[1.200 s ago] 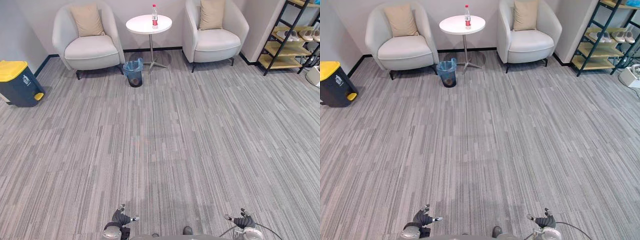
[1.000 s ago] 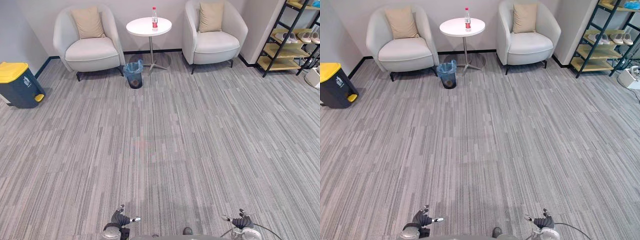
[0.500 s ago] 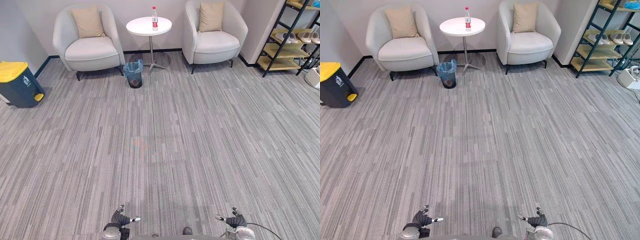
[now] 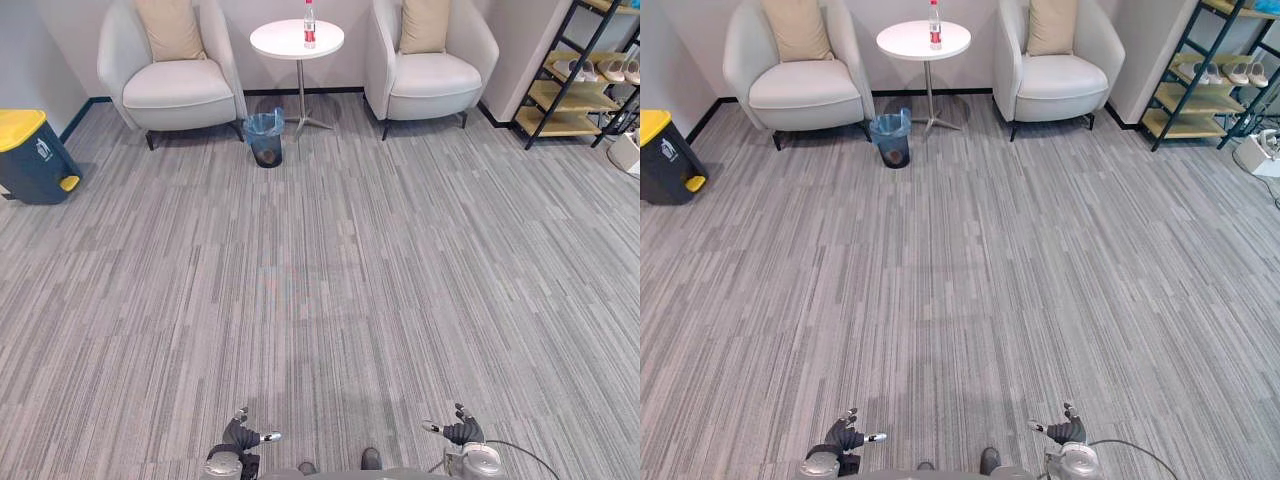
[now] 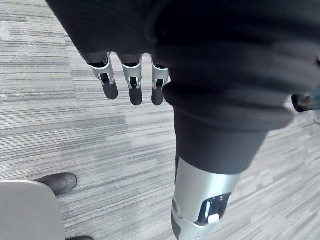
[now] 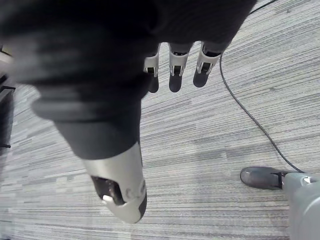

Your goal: Gather rubbish on tea table into small bin, then transfer packed bag to large trash can.

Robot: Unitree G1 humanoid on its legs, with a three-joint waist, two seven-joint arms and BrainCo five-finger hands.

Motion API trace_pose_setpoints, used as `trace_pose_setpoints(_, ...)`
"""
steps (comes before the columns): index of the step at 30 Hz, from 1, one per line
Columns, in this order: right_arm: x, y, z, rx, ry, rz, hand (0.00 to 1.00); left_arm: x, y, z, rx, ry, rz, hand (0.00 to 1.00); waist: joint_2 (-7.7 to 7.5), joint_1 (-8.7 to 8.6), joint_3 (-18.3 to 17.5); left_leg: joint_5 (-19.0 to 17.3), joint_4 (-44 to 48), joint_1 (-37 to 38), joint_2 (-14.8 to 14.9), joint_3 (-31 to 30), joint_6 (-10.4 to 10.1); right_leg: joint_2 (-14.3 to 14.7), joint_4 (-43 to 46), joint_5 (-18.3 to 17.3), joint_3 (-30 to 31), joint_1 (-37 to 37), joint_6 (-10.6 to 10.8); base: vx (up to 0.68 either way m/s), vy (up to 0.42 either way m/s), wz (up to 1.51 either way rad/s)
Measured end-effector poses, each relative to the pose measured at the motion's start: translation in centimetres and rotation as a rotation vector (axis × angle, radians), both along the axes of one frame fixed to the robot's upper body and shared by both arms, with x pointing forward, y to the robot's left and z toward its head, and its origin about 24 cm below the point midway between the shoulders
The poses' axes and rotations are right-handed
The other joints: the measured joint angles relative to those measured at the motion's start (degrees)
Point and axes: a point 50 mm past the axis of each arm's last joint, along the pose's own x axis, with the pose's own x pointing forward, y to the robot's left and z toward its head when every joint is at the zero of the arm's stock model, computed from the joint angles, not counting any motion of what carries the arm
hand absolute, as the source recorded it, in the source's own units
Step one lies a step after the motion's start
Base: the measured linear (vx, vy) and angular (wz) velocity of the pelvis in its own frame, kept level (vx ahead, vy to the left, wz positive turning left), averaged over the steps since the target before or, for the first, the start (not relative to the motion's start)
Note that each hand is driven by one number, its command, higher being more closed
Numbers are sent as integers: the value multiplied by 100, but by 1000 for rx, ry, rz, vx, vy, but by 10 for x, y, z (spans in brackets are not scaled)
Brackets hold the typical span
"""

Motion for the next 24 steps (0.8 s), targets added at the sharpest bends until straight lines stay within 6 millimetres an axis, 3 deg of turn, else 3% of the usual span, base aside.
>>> trace_pose_setpoints(3,7,-1,2,-8,-16,-2,0,2,-1,1,-2,-13,-1,0,29,13,26,-310,440,-231,35,136,54,0,200,-129,120,-160,81,45,24,-22)
trace_pose_setpoints(5,12,-1,4,-18,-30,-4,0,5,-1,3,-3,-26,-3,0,96,-6,71,-548,780,-387,61,161,95,-23,1091,-621,137,-581,134,79,56,-11)
trace_pose_setpoints(6,10,-1,4,-21,-23,-1,0,8,-1,4,-6,-42,3,0,95,11,95,-701,978,-405,20,191,138,-127,2072,-1068,99,-975,273,100,74,-3)
trace_pose_setpoints(8,13,0,5,-27,-28,10,0,8,0,5,-5,-42,5,0,107,16,182,-764,1027,-260,-61,208,173,-311,3448,-1296,7,-1498,475,127,88,5)
trace_pose_setpoints(10,11,-1,4,-34,-17,20,0,13,1,7,7,-54,-1,0,142,-29,313,-876,940,77,-151,34,320,-580,4727,-1477,-304,-1961,492,185,46,30)
trace_pose_setpoints(11,11,-1,4,-35,-14,23,0,15,3,7,15,-59,2,0,136,-23,350,-915,936,161,-161,9,314,-631,4830,-1568,-389,-2009,491,212,4,33)
trace_pose_setpoints(14,20,-2,7,-43,-37,33,0,19,5,9,25,-72,7,0,186,-99,427,-973,742,467,-53,-189,272,-654,4396,-1650,-708,-2362,343,256,-48,36)
trace_pose_setpoints(15,26,-3,10,-52,-53,35,0,20,6,10,28,-77,7,0,346,-173,516,-1010,706,529,96,-255,197,-537,3885,-1554,-753,-2501,225,308,-112,39)
trace_pose_setpoints(17,27,-6,11,-62,-58,33,0,21,7,11,34,-81,7,0,257,-193,489,-1045,669,650,144,-303,-37,-443,2706,-734,-792,-2532,115,364,-133,31)
trace_pose_setpoints(18,22,-10,11,-78,-46,23,0,19,6,9,30,-74,12,0,278,-216,523,-1146,614,798,221,-370,-201,-433,2714,-119,-792,-2531,-256,348,-137,13)
trace_pose_setpoints(19,24,-13,12,-87,-48,22,0,19,3,9,22,-76,19,0,366,-208,511,-1145,624,845,323,-369,-244,-372,2798,-186,-870,-2560,-268,525,-245,11)
trace_pose_setpoints(22,32,-10,15,-83,-74,27,0,29,-11,10,-16,-103,30,0,406,-299,499,-863,1486,483,513,-385,-709,-218,2762,-583,-1035,-2336,-501,436,-243,10)
trace_pose_setpoints(23,29,-9,13,-80,-62,27,0,30,-16,10,-29,-107,33,0,424,-294,505,-681,2409,155,613,-417,-945,-116,2503,-634,-1072,-1991,-544,471,-264,17)
trace_pose_setpoints(24,29,-8,13,-81,-58,34,0,30,-18,10,-36,-106,37,0,448,-307,519,-325,3308,-159,699,-495,-939,-42,2228,-663,-1145,-1620,-538,375,-207,21)
